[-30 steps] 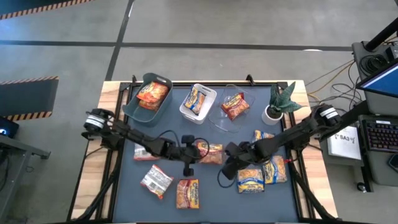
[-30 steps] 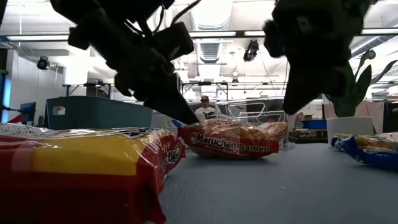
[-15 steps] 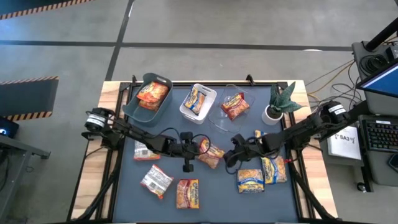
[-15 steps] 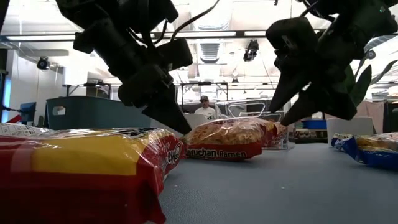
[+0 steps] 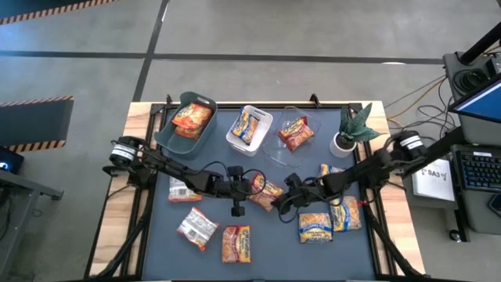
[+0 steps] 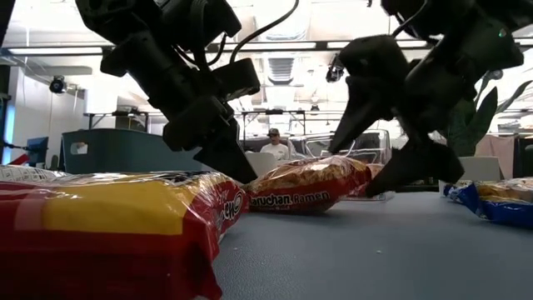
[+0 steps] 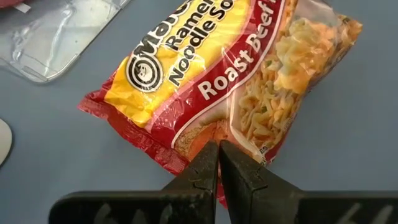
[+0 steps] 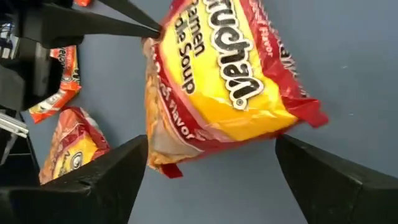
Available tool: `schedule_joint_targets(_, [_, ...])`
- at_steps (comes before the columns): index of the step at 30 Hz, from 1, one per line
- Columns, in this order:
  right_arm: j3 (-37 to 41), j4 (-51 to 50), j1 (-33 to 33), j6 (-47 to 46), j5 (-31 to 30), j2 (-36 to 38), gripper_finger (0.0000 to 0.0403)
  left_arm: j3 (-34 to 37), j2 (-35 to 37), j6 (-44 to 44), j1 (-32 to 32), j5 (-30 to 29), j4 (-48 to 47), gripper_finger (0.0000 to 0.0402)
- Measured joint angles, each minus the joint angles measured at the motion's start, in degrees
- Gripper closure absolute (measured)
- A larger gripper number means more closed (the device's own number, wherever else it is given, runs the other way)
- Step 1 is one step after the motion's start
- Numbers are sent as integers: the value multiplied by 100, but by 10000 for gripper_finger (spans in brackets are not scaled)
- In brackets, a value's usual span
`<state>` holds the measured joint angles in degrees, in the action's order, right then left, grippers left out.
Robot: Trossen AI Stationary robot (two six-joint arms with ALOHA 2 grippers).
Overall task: Sort Maruchan noodles
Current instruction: Put the red noodle pack into the transparent bin
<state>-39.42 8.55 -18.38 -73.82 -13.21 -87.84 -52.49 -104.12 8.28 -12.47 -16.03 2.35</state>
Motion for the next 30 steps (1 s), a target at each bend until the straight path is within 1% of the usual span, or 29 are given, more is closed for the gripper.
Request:
schedule_joint_targets(3, [2, 549, 30, 184, -72, -242, 54, 0, -28, 1, 0, -2, 3, 402])
schedule_joint_targets(6, [2, 1016, 66, 398, -182, -435, 58, 0, -33, 20, 0, 4, -15, 402])
schedule_joint_targets(9, [6, 1269, 122, 538, -252, -566, 64, 0, -30, 30, 0, 7, -23, 402])
schedule_joint_targets(14, [-7, 1314, 157, 588, -341, -670, 77, 9, -35, 41, 0, 24, 31, 402])
schedule_joint_targets(19, [-15, 1317, 154, 660, -359, -723, 78, 11, -39, 39, 0, 35, 74, 402])
schedule_joint_targets(22, [-17, 1325, 153, 722, -501, -720, 80, 11, -41, 39, 0, 48, 89, 402])
schedule_joint_targets(25, [-17, 1332, 154, 778, -577, -720, 102, 13, -43, 39, 0, 50, 96, 402])
schedule_joint_targets(30, [-17, 1369, 152, 846, -587, -731, 179, 15, -43, 39, -8, 63, 114, 402])
